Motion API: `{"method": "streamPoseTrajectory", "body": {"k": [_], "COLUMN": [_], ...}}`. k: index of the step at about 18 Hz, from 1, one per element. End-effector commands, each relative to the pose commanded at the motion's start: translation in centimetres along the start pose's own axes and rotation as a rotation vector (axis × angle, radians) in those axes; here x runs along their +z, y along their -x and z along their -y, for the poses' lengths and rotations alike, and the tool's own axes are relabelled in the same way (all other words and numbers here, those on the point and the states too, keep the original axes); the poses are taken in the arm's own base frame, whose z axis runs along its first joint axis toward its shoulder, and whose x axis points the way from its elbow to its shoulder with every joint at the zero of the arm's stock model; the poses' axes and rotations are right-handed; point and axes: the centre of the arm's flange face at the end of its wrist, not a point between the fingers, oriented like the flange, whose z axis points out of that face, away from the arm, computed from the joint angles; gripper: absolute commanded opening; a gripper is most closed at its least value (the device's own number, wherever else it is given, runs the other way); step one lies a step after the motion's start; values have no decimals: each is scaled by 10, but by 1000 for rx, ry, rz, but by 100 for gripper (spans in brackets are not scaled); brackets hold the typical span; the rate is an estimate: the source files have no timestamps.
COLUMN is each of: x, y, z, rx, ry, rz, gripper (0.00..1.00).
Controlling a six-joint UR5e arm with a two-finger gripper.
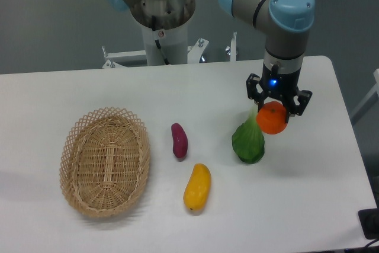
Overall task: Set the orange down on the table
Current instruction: 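Hold the orange in the gripper and begin moving it away from the green pear, then lower the held orange onto the table beside the green pear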
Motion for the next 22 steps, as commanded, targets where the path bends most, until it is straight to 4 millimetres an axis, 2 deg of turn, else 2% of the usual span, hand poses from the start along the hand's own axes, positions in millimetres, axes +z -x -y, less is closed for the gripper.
{"method": "streamPoseTrajectory", "body": {"k": [11, 14, 18, 22], "x": [5, 12, 29, 62], "y": [-2, -4, -4, -6], "z": [-1, 3, 20, 42], "rx": [-4, -30, -119, -227], "ry": [0, 3, -17, -30], "rz": [-10, -16, 15, 18], "gripper": [54, 54, 53, 54]}}
